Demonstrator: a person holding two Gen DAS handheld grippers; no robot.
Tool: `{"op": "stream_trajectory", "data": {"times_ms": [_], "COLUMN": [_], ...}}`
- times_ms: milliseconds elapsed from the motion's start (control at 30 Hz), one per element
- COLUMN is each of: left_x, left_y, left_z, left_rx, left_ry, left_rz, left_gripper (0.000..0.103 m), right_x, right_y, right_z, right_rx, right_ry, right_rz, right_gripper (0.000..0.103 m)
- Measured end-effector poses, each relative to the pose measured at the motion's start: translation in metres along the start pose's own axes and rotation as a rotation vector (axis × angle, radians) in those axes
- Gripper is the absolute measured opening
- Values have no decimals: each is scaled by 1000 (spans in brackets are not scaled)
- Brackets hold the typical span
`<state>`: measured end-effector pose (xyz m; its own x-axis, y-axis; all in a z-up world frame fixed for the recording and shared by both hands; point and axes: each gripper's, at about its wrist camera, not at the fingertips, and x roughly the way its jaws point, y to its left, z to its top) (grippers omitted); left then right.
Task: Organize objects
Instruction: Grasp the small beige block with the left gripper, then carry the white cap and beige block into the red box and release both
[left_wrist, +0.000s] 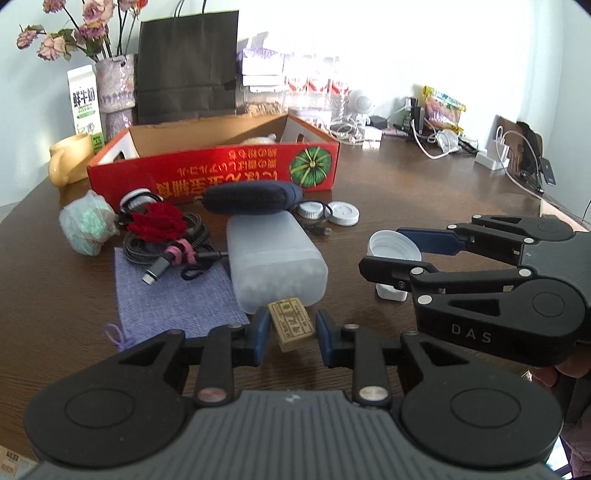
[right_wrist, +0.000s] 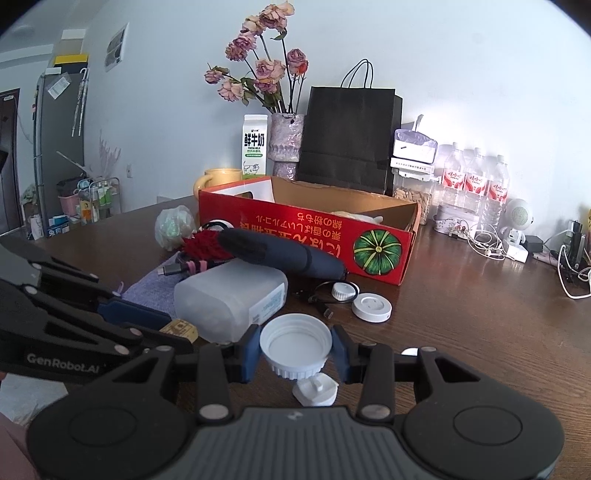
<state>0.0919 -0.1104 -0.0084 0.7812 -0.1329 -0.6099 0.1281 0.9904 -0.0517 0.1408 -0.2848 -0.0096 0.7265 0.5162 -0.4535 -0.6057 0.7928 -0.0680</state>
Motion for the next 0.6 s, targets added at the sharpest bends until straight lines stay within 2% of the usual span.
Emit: {"op": "stream_trajectory", "data": {"times_ms": [400,600], "left_x": [-16,-14], "left_y": [25,43], "left_z": [19,41], "left_rx": [10,-2], "left_ry": [-89,-141], "left_rz": [-17,-11], "left_gripper": [28,28], "right_x": [6,20], "right_y": [11,10], "right_z": [32,54], "right_rx": [2,1], "right_ry": [-39,-61], "right_rz": [-16,-25], "right_gripper": [39,39]}}
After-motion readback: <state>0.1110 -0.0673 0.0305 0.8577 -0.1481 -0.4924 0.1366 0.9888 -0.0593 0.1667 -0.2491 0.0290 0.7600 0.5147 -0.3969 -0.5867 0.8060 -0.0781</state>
